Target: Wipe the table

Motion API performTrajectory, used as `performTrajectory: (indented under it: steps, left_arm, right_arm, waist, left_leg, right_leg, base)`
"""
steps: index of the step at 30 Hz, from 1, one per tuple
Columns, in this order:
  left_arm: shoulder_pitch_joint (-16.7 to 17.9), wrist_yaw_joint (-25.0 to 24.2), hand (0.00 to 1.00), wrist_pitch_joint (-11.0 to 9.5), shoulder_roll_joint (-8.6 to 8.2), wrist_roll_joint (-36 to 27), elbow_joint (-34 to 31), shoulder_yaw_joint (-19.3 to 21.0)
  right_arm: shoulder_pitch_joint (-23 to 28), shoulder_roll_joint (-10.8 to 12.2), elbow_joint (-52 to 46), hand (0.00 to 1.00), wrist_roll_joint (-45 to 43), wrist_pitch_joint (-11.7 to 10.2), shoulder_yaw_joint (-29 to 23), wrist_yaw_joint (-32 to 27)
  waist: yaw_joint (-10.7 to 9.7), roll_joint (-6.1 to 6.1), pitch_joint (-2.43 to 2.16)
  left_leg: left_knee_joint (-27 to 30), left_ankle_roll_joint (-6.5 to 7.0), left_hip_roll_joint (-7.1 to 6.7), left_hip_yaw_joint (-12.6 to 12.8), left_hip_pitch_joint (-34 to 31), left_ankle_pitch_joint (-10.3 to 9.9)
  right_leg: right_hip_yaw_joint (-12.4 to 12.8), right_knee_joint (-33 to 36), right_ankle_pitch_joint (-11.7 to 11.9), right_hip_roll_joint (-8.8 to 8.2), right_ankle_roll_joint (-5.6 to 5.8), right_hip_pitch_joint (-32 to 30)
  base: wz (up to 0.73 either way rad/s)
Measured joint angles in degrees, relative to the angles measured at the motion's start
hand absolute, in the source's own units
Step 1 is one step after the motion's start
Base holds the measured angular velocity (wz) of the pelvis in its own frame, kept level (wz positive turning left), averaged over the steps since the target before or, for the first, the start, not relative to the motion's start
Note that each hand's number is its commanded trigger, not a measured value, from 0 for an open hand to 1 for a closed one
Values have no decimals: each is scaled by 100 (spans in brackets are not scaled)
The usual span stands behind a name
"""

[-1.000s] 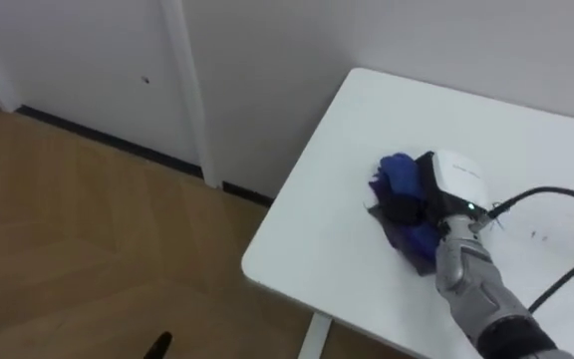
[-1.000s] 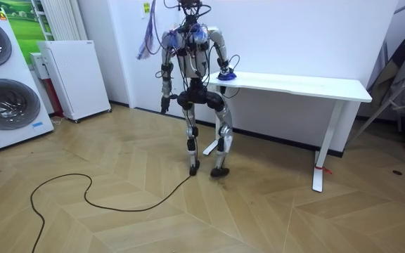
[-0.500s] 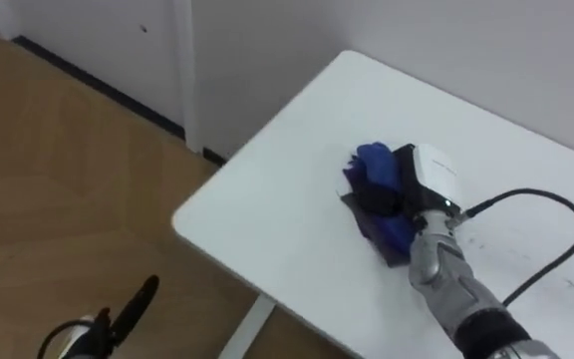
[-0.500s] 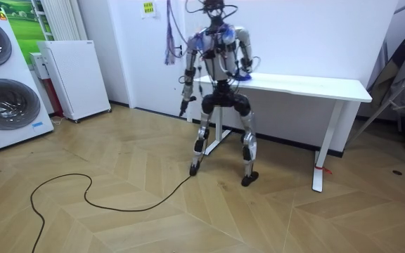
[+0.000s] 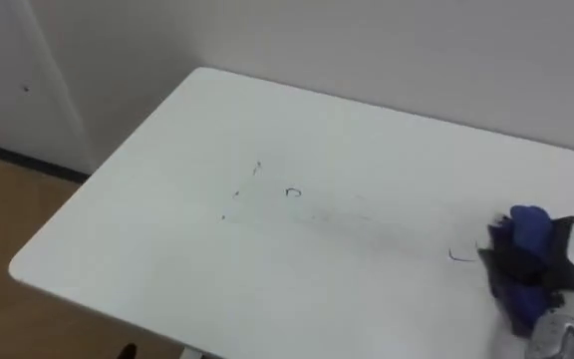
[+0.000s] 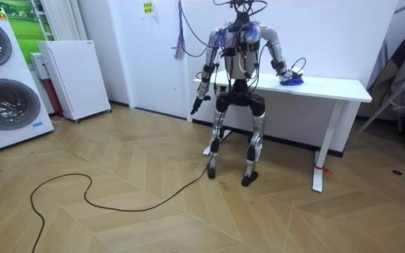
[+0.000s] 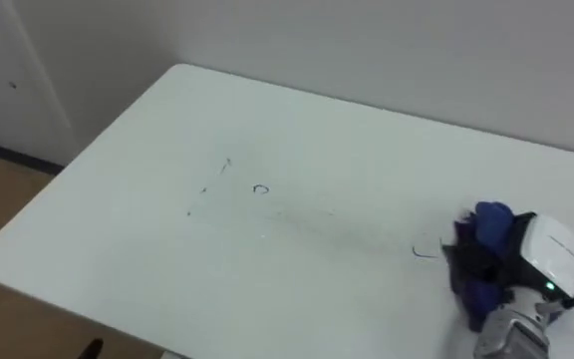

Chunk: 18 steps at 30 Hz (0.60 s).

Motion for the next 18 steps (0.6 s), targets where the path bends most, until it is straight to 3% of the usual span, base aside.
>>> performTrajectory:
  steps: [1,2,3,6,9,14,15,18]
  left_arm:
    - [67,0,0,38,-31,0,-2,20]
    - [99,0,0,64,-37,0,-2,12]
    - [153,0,0,84,-32,-10,-8,5]
    - [109,-44,0,215,-35,-15,-159,-45]
    - [52,-117,0,234,-41,-12,-316,-112]
    - [-94,-84,0,280,-29,-9,-364,-111]
    - [-110,-54,0,263,-31,-4,-370,-110]
    - [-95,48,0,223,-30,175,-381,100]
  right_arm:
    - [-212,81,-165,100,-198,79,283,133]
    - [-344,135,-205,100,-321,86,453,179]
    - [-608,274,-285,100,-476,90,806,300]
    - [-917,633,-407,100,-606,22,1296,492]
    - [-1020,722,-330,100,-632,-40,1497,474]
    - [-669,709,118,100,-277,-410,1376,-113]
    - [-456,705,190,100,-283,-534,1209,-328]
    - [150,601,350,100,-106,-690,655,-976]
  waist:
    - [216,45,-8]
    - [277,101,-19]
    - [339,150,30]
    - [299,79,53]
    - [338,15,59]
    - [-77,-154,42]
    - [-234,-166,39]
    - [-422,-245,-60]
  left_leg:
    - [-188,13,-94,-30,24,-3]
    - [-260,12,-131,-73,34,4]
    - [-335,4,-148,-89,25,23]
    - [-412,7,-264,-279,-98,73]
    - [-493,64,-438,-430,-94,110]
    - [-523,261,-610,-483,31,24]
    - [-559,318,-638,-501,114,15]
    - [-666,446,-681,-497,267,-18]
  right_leg:
    - [219,22,70,72,-18,-209]
    - [238,21,118,87,-32,-270]
    - [228,9,198,103,-77,-321]
    - [196,65,200,56,-90,-511]
    - [85,102,130,-117,-11,-436]
    - [-7,45,140,-305,167,-140]
    - [1,-110,200,-317,266,29]
    - [40,-721,396,-289,486,441]
  base:
    - [-125]
    - [-103]
    - [-49]
    - [13]
    - [35]
    - [37]
    - [34]
    - [5]
